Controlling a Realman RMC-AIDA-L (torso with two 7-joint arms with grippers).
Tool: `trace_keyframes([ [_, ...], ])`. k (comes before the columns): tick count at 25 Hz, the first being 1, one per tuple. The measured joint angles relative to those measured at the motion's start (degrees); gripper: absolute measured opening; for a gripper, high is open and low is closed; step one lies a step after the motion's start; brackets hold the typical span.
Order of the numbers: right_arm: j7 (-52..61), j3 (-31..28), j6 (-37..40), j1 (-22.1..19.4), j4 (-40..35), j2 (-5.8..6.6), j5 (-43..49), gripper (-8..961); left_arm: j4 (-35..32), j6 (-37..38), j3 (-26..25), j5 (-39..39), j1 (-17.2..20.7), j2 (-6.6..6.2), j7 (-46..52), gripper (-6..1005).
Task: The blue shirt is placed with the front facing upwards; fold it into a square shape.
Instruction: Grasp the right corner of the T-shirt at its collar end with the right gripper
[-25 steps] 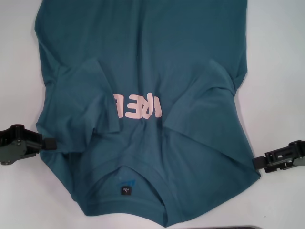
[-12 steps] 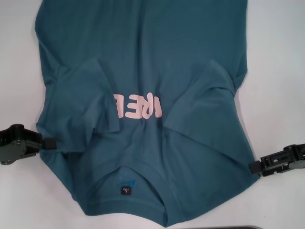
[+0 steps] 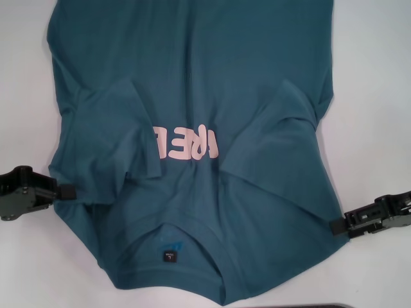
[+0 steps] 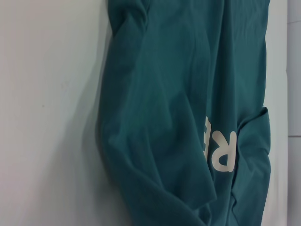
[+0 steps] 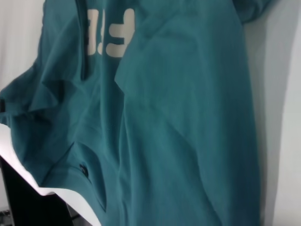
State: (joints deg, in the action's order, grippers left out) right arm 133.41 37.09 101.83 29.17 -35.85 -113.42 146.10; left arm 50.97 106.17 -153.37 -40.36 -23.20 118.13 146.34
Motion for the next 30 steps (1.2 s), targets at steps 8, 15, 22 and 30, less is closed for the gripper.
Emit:
trace_keyframes([
  [8, 0.5, -0.3, -0.3, 0.1, -0.3, -0.08, 1.0, 729, 0.0, 0.0, 0.0, -0.1, 0.0, 0.00, 0.0, 31],
  [15, 0.5, 0.0, -0.4, 0.4, -0.1, -0.05, 1.0, 729, 0.0, -0.1, 0.0, 0.0, 0.0, 0.00, -0.1, 31],
  [22, 0.2, 0.0, -0.3, 1.4, 0.2, -0.99, 1.0, 729, 0.0, -0.1, 0.0, -0.1, 0.0, 0.00, -0.1, 32],
  [30, -0.6, -0.2, 0.9, 3.2, 0.2, -1.97, -0.1, 728, 0.0, -0.1, 0.0, -0.1, -0.3, 0.00, -0.1, 32],
])
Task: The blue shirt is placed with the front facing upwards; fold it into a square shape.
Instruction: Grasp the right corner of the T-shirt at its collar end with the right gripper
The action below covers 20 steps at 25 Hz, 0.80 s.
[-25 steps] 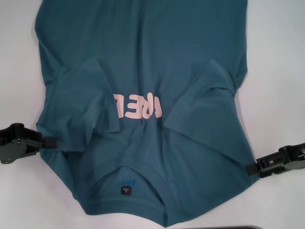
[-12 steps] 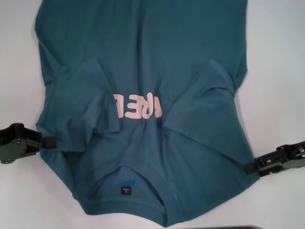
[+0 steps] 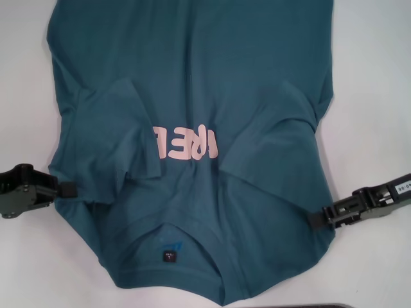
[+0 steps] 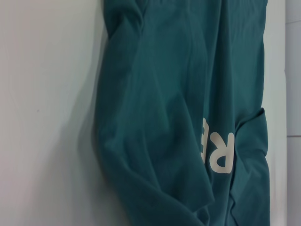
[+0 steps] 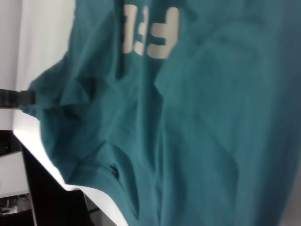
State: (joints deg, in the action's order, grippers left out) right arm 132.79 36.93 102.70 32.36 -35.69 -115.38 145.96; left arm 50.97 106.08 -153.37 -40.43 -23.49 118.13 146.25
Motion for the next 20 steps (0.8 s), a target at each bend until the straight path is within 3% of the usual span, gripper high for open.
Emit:
trace_keyframes([
  [20, 0.9, 0.0, -1.0, 0.0, -0.5, 0.35, 1.2, 729, 0.0, 0.0, 0.0, 0.0, -0.2, 0.25, 0.0, 31],
])
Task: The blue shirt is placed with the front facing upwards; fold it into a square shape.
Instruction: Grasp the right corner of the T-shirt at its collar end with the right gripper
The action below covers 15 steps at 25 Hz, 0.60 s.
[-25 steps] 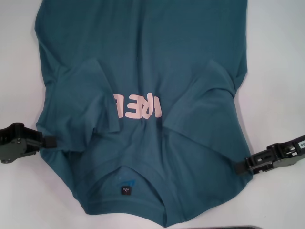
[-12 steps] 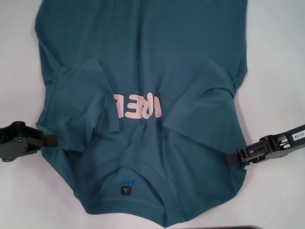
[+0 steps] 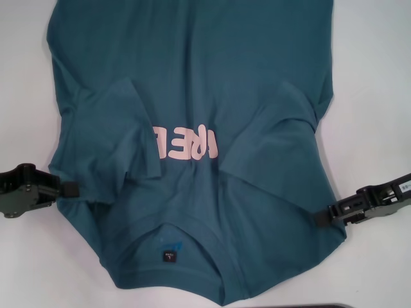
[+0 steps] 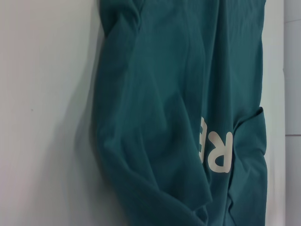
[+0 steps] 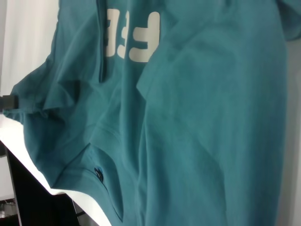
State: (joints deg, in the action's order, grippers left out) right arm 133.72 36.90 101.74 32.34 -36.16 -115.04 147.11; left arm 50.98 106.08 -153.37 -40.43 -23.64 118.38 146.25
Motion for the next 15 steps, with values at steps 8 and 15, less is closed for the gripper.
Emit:
trace_keyframes([
  [8, -0.1, 1.6, -0.9, 1.4, 0.5, -1.59, 0.2, 700, 0.0, 0.0, 0.0, 0.0, -0.2, 0.01, 0.0, 31],
  [15, 0.5, 0.8, 1.1, 0.7, -0.9, -0.69, -2.2, 633, 0.0, 0.1, -0.1, 0.0, -0.2, -0.04, 0.0, 32],
])
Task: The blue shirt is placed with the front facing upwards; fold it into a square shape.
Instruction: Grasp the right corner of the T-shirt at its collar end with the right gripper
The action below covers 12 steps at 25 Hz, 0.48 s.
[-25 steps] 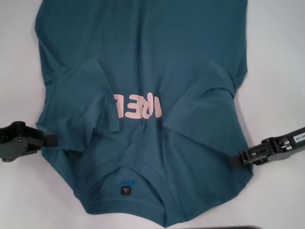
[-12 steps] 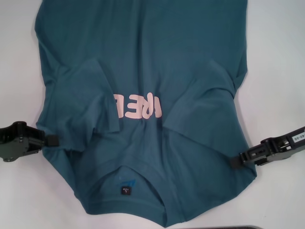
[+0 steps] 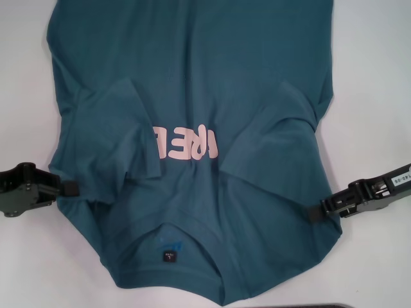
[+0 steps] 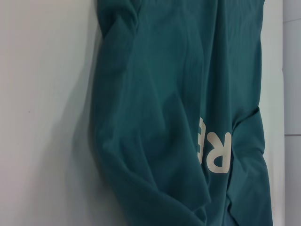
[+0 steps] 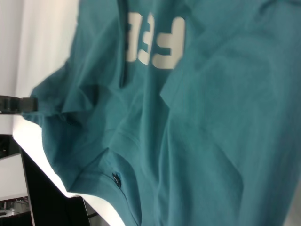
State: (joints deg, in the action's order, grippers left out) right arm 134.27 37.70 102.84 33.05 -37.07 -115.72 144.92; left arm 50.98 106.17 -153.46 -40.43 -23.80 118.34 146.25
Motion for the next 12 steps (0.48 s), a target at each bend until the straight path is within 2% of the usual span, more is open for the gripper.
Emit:
trace_keyframes([
  [3, 0.1, 0.5, -0.3, -0.1, -0.1, 0.04, 1.1, 604, 0.0, 0.0, 0.0, 0.0, 0.0, 0.05, 0.0, 31],
  [9, 0.1, 1.5, -0.7, -0.1, -0.1, -0.19, 1.9, 363, -0.1, 0.0, 0.0, 0.0, 0.0, -0.05, 0.0, 31],
  [12, 0.4, 1.7, -0.7, -0.2, -0.1, 0.02, 1.9, 299, -0.1, 0.1, 0.0, 0.0, 0.0, -0.08, 0.0, 31],
])
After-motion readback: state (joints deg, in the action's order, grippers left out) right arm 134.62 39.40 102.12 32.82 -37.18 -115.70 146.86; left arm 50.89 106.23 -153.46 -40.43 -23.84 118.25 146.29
